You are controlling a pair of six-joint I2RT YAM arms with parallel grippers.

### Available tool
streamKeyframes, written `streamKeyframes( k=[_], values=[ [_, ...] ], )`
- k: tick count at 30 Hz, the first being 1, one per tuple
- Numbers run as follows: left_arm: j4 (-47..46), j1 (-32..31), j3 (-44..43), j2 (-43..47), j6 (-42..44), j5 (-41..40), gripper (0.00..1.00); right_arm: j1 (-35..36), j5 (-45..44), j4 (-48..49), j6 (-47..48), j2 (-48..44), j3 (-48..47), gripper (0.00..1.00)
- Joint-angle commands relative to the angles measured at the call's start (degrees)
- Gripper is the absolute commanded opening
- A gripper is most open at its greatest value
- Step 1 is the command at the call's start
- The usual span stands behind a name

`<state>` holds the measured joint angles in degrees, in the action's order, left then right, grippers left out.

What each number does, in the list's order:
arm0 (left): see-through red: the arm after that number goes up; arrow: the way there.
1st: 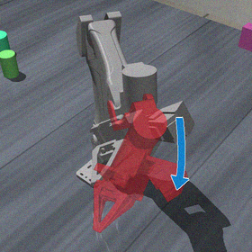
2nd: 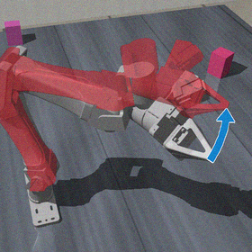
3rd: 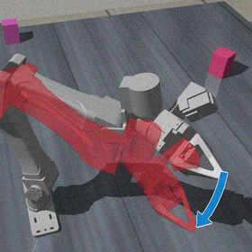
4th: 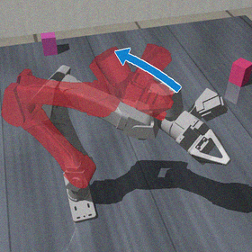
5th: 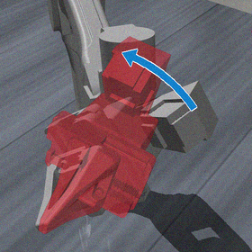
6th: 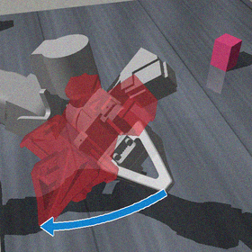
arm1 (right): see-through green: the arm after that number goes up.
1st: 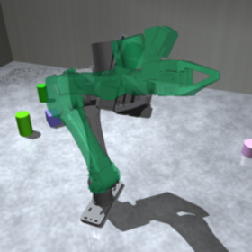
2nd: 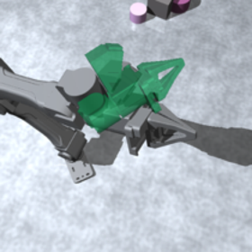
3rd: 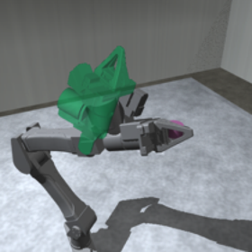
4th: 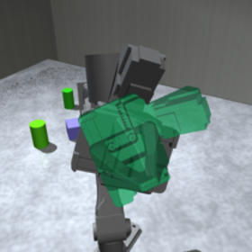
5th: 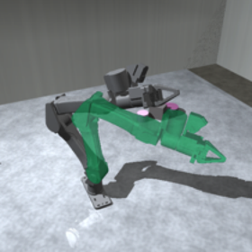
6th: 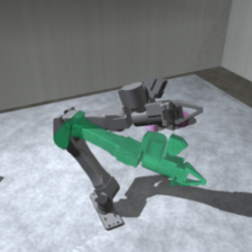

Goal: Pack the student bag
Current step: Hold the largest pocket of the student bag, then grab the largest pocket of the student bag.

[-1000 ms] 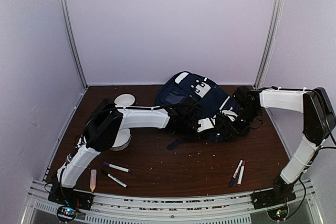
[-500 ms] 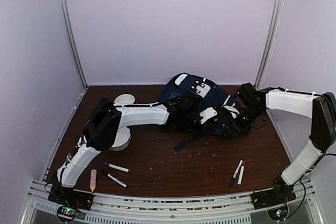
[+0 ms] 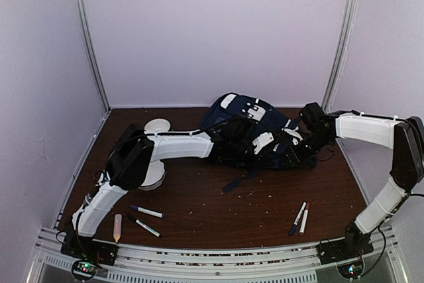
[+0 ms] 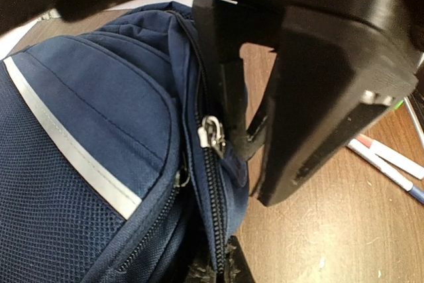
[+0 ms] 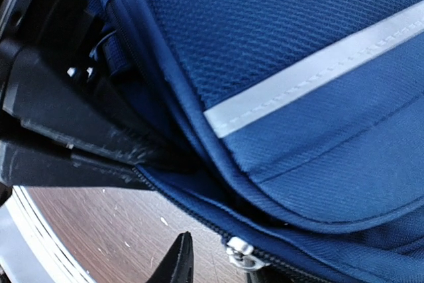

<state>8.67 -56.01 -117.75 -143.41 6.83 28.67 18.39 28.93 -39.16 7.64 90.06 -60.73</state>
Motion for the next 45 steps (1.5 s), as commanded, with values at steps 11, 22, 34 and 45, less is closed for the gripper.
streamKeyframes(
  k=[11,22,34,45],
  values=[
    [-11.16,-1.21,-0.15,2.57,-2.17,7.49,0.0,-2.4,-5.01,13.26,-5.17,0.21,1.72,0.23],
    [-9.07,-0.78,1.2,3.29,0.78,4.67,0.0,-4.91,-4.33,5.86,0.94,-4.97,2.54,0.07],
    [-7.55,0.89,4.37,5.37,3.83,1.18,0.0,-7.49,-4.68,-1.81,6.07,-6.06,0.88,0.0],
    [-5.4,1.34,6.68,6.39,7.97,-2.17,0.0,-11.46,-3.57,-8.6,12.3,-9.4,0.17,0.0]
  ],
)
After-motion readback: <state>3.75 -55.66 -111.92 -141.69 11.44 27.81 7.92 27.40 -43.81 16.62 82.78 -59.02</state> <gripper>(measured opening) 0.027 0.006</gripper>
